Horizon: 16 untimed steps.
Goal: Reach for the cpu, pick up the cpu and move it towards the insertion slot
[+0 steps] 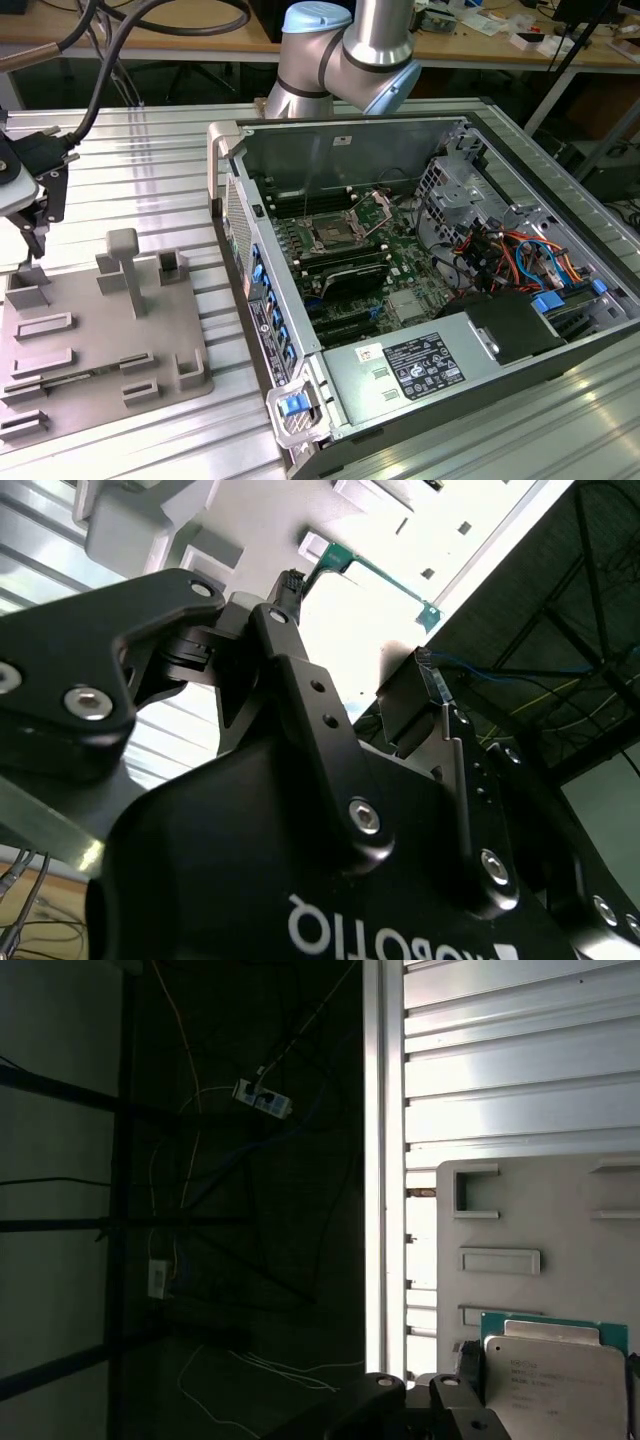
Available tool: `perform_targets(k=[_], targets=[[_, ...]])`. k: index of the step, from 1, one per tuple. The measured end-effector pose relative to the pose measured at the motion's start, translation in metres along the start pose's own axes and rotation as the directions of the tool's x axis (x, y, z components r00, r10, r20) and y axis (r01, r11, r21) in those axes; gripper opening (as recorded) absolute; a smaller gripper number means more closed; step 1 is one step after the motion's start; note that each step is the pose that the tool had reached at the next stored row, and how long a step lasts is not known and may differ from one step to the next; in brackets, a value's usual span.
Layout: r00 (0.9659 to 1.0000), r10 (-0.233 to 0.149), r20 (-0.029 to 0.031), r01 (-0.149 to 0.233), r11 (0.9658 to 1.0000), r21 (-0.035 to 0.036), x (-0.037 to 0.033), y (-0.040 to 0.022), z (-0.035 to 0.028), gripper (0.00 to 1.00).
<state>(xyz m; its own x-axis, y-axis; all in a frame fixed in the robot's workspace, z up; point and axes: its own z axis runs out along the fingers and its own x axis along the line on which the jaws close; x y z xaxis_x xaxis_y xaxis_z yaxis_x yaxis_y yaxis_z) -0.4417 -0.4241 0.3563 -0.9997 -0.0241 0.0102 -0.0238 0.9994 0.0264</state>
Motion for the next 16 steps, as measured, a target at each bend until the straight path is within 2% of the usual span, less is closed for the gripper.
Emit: perform_targets(k=[11, 16], targets=[[1.0, 0.0, -0.0001, 0.0, 1.0, 0.0008, -0.0005, 0.0001, -0.0028, 0.55], [1.0, 0.0, 0.0, 0.0, 1.0, 0.0011, -0.0039, -0.0001, -0.0028, 0.55]])
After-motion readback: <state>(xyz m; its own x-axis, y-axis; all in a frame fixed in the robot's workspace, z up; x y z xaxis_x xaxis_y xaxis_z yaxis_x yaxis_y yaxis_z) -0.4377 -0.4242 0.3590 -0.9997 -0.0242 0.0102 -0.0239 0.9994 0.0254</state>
